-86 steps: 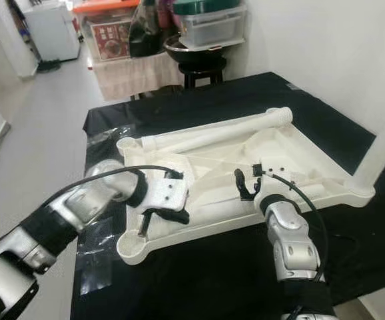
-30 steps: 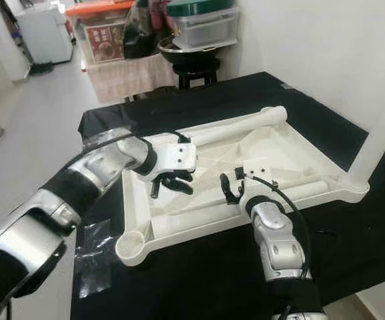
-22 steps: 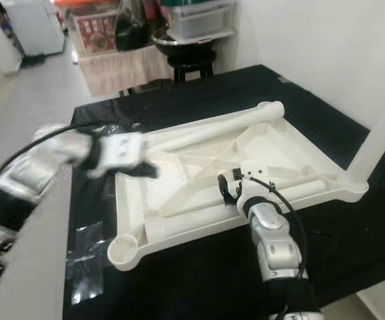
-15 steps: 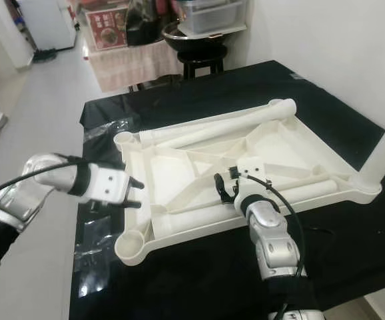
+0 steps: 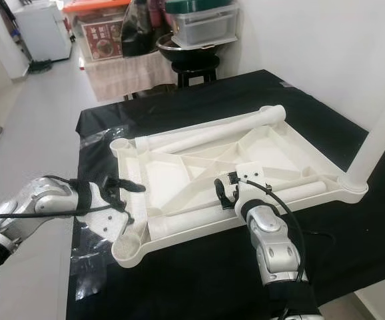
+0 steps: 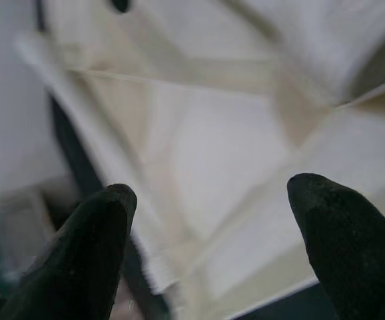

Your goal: Building children table

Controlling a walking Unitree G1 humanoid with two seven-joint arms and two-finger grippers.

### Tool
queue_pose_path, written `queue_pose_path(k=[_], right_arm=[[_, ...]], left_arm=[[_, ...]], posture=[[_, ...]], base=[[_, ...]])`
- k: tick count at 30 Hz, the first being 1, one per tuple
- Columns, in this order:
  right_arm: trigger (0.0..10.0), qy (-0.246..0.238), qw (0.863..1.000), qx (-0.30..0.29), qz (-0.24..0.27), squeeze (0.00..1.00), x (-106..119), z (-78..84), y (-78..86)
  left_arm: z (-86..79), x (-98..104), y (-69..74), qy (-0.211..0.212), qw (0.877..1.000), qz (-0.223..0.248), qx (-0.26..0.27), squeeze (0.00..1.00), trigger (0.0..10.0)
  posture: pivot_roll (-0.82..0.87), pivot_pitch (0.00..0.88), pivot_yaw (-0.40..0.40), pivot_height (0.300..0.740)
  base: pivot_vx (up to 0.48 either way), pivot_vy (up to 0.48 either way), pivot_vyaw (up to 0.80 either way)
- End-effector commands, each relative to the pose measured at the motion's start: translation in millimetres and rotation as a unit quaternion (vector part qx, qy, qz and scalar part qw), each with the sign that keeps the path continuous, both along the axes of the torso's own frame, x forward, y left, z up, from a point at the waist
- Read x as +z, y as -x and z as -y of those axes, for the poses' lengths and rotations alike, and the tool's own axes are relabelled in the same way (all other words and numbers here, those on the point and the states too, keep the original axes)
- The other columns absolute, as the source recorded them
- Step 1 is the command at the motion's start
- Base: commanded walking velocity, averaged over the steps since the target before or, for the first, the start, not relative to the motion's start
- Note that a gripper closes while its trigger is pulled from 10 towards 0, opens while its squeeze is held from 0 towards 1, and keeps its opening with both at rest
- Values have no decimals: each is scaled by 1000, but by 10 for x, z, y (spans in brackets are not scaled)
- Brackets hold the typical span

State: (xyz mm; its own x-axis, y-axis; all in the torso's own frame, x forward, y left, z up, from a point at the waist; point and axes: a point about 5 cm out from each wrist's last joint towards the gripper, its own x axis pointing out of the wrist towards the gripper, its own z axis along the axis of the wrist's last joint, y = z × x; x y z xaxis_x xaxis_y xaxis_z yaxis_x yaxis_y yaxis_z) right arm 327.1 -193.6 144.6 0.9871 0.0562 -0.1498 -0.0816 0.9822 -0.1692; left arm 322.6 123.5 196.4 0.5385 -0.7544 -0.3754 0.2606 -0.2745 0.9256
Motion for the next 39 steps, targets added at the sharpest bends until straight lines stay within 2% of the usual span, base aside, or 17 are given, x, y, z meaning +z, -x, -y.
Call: queue_pose_path(k=[1,5,7,9,10,11,12,14,18,21,25,27,32,36,39], right_arm=[[10000,-2,1000,4,-14,0,-58,-28,12],[10000,-1,1000,3,-15,0,-61,-23,12],[10000,-1,1000,2,-15,0,-65,-20,12],[10000,-1,1000,2,-15,0,-65,-20,12],[10000,0,1000,2,-16,0,-65,-17,11],[10000,0,1000,3,-17,0,-64,-16,11],[10000,0,1000,3,-17,0,-64,-16,11],[10000,1,1000,3,-17,0,-66,-18,7],[10000,1,1000,4,-18,0,-70,-28,4],[10000,0,1000,4,-19,0,-76,-29,7],[10000,3,1000,2,-19,0,-73,-16,6],[10000,3,1000,2,-19,0,-73,-16,6],[10000,3,1000,2,-19,0,-73,-12,6],[10000,4,1000,3,-21,0,-79,-12,9],[10000,5,1000,2,-21,0,-81,-10,12]], left_arm=[[31,-48,-4,4,1000,22,-9,0,10000],[38,-55,-14,28,999,32,-8,0,10000],[61,-102,14,47,999,20,-15,0,10000],[61,-102,14,47,999,20,-15,0,10000],[123,-185,125,67,996,-35,-46,0,10000],[142,-213,173,69,994,-58,-59,0,10000],[142,-213,173,69,994,-58,-59,0,10000],[131,-295,228,45,992,-88,-76,0,10000],[96,-330,236,26,992,-98,-79,0,10000],[88,-312,223,20,992,-98,-78,0,10000],[24,-283,188,-23,991,-105,-76,0,10000],[24,-283,188,-23,991,-105,-76,0,10000],[-92,-164,182,-60,987,-130,-74,0,10000],[-76,-137,208,-62,986,-134,-83,0,10000],[-29,-198,240,-59,985,-137,-91,0,10000]], posture=[[-146,47,87,740],[-146,47,87,740],[-146,47,87,740],[-146,47,87,740],[-147,53,86,740],[-147,53,86,740],[-147,53,86,740],[-144,53,88,740],[-144,53,88,740],[-144,54,91,740],[-147,55,90,740],[-147,55,90,740],[-145,57,90,740],[-144,58,91,740],[-150,60,90,740]], base=[[0,0,0],[0,0,0],[0,0,0],[0,0,0],[0,0,0],[0,0,0],[0,0,0],[0,0,0],[0,0,0],[0,0,0],[0,0,0],[0,0,0],[0,0,0],[0,0,0],[0,0,0]])
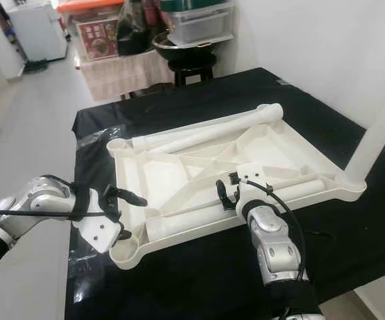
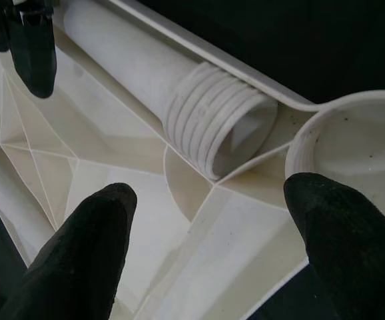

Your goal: Building children table

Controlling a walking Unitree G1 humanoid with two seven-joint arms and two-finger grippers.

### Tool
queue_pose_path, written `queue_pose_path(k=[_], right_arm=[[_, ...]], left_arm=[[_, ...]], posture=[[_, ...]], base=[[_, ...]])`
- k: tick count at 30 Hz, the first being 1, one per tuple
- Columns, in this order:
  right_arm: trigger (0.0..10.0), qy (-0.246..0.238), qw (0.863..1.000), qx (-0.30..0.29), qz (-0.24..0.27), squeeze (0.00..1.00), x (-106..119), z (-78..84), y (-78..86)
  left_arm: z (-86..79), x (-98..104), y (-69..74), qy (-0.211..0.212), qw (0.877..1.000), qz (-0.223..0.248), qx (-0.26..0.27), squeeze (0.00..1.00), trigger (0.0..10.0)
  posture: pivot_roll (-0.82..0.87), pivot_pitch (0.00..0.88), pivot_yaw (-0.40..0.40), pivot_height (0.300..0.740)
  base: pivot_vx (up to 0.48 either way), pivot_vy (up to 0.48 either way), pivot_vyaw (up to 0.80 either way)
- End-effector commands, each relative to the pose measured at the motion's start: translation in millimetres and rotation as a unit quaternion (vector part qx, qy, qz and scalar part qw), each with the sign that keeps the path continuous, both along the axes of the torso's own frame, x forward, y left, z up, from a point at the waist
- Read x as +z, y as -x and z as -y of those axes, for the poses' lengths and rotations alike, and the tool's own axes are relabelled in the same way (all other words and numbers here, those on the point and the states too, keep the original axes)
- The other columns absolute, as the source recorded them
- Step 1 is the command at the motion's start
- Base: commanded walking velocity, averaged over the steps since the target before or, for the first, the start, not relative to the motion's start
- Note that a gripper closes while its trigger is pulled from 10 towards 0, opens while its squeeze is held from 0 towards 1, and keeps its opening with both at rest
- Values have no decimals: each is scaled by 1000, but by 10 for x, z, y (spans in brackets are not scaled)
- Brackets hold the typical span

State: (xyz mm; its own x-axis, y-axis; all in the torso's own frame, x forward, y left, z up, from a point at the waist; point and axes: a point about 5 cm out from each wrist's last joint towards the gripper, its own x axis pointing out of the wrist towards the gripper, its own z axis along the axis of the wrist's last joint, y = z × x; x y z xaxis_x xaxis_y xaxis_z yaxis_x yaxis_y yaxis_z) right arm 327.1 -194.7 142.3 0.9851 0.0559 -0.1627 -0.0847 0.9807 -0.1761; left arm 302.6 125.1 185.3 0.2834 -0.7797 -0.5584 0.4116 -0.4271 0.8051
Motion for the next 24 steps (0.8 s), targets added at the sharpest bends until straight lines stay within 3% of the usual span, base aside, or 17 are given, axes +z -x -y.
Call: queue_pose_path(k=[1,12,24], right_arm=[[10000,1,1000,2,-15,0,-57,-20,13],[10000,-1,1000,3,-15,0,-56,-31,9],[10000,-4,1000,4,-10,0,-49,-44,7]], left_arm=[[-7,-95,42,-6,1000,-14,-2,0,10000],[84,-32,-152,37,997,65,33,0,10000],[175,-137,-178,63,995,68,40,0,10000]], posture=[[-150,60,90,740],[-153,56,86,740],[-156,54,86,740]], base=[[0,0,0],[0,0,0],[0,0,0]])
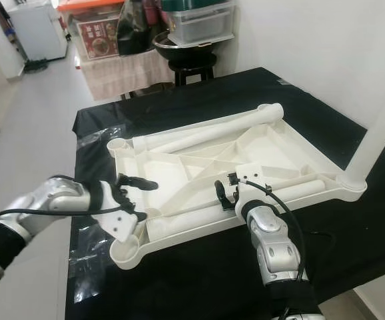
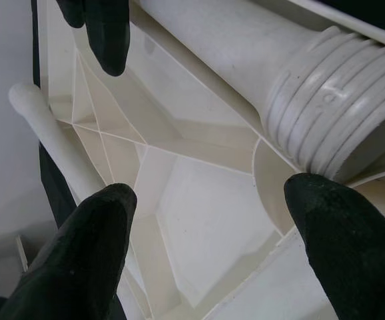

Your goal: Building children table

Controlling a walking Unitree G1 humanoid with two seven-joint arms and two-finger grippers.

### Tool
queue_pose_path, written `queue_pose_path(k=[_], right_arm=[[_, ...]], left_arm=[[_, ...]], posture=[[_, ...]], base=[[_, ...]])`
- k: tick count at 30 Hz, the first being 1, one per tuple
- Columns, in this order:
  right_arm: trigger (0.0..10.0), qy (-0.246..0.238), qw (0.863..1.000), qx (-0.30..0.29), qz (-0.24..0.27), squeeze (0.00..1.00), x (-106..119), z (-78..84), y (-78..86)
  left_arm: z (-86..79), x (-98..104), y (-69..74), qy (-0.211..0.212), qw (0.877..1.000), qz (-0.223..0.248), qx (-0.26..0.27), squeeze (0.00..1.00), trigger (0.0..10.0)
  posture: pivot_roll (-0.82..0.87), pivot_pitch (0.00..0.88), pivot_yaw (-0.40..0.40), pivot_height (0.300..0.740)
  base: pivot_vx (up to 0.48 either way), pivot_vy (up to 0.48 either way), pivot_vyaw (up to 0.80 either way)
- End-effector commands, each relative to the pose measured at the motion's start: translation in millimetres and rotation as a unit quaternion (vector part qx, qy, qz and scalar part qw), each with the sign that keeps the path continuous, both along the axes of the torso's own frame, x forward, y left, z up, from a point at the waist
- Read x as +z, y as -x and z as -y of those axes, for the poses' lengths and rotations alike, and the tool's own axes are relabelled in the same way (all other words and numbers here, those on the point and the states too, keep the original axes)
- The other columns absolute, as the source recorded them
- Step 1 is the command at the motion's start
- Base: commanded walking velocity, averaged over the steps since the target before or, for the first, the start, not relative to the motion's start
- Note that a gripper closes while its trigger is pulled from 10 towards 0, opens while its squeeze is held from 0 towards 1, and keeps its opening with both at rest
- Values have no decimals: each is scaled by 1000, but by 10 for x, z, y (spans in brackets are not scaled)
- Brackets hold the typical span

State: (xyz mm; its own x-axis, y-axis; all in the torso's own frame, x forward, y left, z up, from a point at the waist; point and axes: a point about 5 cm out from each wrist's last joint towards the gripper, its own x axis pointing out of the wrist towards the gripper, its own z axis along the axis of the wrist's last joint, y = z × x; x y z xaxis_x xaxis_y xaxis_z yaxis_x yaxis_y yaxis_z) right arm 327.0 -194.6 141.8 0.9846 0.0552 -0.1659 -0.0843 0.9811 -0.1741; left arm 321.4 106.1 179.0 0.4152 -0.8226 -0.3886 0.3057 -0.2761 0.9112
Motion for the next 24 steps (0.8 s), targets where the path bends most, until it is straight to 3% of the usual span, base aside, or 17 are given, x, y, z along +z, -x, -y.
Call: queue_pose_path(k=[1,3,7,8,9,10,11,12,13,15,16,18,19,20,21,23,24], right_arm=[[10000,-14,1000,18,16,0,38,-67,-1],[10000,-21,999,27,33,0,99,-84,-4],[10000,-8,988,95,118,0,439,-119,32],[10000,-8,988,95,118,0,439,-119,32],[10000,16,986,112,124,0,467,-139,44],[10000,23,985,117,125,0,473,-150,48],[10000,23,985,117,125,0,473,-150,48],[10000,22,984,123,125,0,475,-173,46],[10000,22,984,123,125,0,475,-173,46],[10000,35,982,139,122,0,462,-240,38],[10000,35,982,139,122,0,462,-240,38],[10000,41,980,157,118,0,450,-306,34],[10000,41,980,157,118,0,450,-306,34],[10000,43,978,164,118,0,448,-326,36],[10000,43,978,164,118,0,448,-326,36],[10000,53,977,172,116,0,411,-387,40],[10000,53,977,172,116,0,411,-387,40]], left_arm=[[7,-102,23,1,1000,-19,3,0,10000],[20,-119,31,7,1000,-26,2,0,10000],[-151,122,-79,140,983,-87,78,0,10000],[-151,122,-79,140,983,-87,78,0,10000],[-279,277,-140,208,967,-91,116,0,10000],[-339,338,-161,236,959,-92,131,0,10000],[-339,338,-161,236,959,-92,131,0,10000],[-413,404,-170,271,946,-94,149,0,10000],[-413,404,-170,271,946,-94,149,0,10000],[-558,516,-128,361,908,-113,177,0,10000],[-558,516,-128,361,908,-113,177,0,10000],[-670,535,-26,446,862,-138,196,0,10000],[-670,535,-26,446,862,-138,196,0,10000],[-706,525,19,473,844,-151,202,0,10000],[-706,525,19,473,844,-151,202,0,10000],[-741,394,91,532,797,-172,229,0,10000],[-741,394,91,532,797,-172,229,0,10000]], posture=[[-162,51,87,740],[-162,51,87,740],[-166,44,87,740],[-166,44,87,740],[-158,43,74,740],[-158,43,74,740],[-158,43,74,740],[-148,42,52,740],[-148,42,52,740],[-139,43,32,740],[-139,43,32,740],[-125,47,-8,740],[-125,47,-8,740],[-122,48,-12,740],[-122,48,-12,740],[-108,53,-30,740],[-108,53,-30,740]], base=[[0,0,0],[0,0,0],[0,0,0],[0,0,0],[0,0,0],[0,0,0],[0,0,0],[0,0,0],[0,0,0],[0,0,0],[0,0,0],[0,0,0],[0,0,0],[0,0,0],[0,0,0],[0,0,0],[0,0,0]])
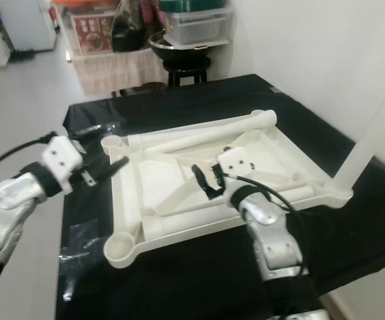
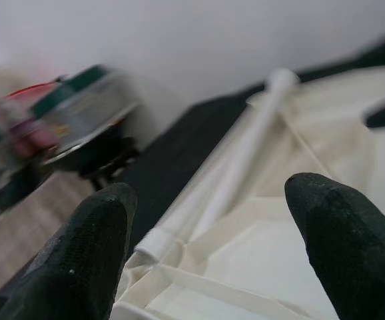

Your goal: Building children table

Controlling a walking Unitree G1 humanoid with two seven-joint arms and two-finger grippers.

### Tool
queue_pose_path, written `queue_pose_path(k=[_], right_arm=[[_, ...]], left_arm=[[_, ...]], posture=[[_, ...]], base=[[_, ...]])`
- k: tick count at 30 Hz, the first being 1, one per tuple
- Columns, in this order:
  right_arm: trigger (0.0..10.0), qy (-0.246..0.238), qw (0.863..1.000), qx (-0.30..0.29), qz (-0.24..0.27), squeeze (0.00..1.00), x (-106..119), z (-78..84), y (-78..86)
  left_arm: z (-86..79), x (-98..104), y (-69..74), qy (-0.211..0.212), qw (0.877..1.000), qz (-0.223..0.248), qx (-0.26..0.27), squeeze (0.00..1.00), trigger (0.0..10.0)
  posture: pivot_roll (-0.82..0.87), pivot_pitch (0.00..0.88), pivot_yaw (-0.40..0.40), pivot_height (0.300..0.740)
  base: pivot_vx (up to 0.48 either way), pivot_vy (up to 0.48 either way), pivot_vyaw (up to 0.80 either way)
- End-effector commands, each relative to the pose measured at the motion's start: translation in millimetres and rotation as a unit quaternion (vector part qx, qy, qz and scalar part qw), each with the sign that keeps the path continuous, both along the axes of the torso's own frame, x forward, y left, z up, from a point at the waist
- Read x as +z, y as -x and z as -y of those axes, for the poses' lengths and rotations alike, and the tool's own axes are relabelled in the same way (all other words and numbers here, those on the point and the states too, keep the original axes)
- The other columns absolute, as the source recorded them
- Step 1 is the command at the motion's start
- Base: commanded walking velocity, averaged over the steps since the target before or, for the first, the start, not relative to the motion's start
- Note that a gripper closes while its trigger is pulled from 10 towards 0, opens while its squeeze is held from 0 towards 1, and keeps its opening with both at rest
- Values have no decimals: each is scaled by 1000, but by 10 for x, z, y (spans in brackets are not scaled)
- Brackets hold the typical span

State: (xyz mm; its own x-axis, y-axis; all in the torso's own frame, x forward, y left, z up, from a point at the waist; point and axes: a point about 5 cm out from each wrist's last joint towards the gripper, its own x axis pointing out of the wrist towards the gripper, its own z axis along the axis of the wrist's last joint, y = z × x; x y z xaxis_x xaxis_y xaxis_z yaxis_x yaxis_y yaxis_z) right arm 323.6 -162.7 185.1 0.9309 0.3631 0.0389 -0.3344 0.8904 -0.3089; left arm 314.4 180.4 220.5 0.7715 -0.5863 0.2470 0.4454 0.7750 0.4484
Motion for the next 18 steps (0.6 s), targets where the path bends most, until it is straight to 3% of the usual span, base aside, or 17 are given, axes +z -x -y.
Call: queue_pose_path(k=[1,2,3,8,18], right_arm=[[10000,17,1000,8,3,0,-59,-99,9],[10000,17,1000,8,3,0,-59,-99,9],[10000,17,1000,0,1,0,-102,-130,11],[10000,16,1000,-10,-5,0,-192,-163,42],[10000,13,1000,-25,-10,0,-235,-131,43]], left_arm=[[20,-134,48,70,997,-23,33,0,10000],[20,-134,48,70,997,-23,33,0,10000],[73,-298,85,103,992,-45,59,0,10000],[241,-587,184,144,981,-86,100,0,10000],[294,-559,202,146,978,-102,106,0,10000]], posture=[[-103,55,-38,740],[-103,55,-38,740],[-102,57,-44,740],[-102,62,-46,740],[-101,64,-17,740]], base=[[0,0,0],[0,0,0],[0,0,0],[0,0,0],[0,0,0]])
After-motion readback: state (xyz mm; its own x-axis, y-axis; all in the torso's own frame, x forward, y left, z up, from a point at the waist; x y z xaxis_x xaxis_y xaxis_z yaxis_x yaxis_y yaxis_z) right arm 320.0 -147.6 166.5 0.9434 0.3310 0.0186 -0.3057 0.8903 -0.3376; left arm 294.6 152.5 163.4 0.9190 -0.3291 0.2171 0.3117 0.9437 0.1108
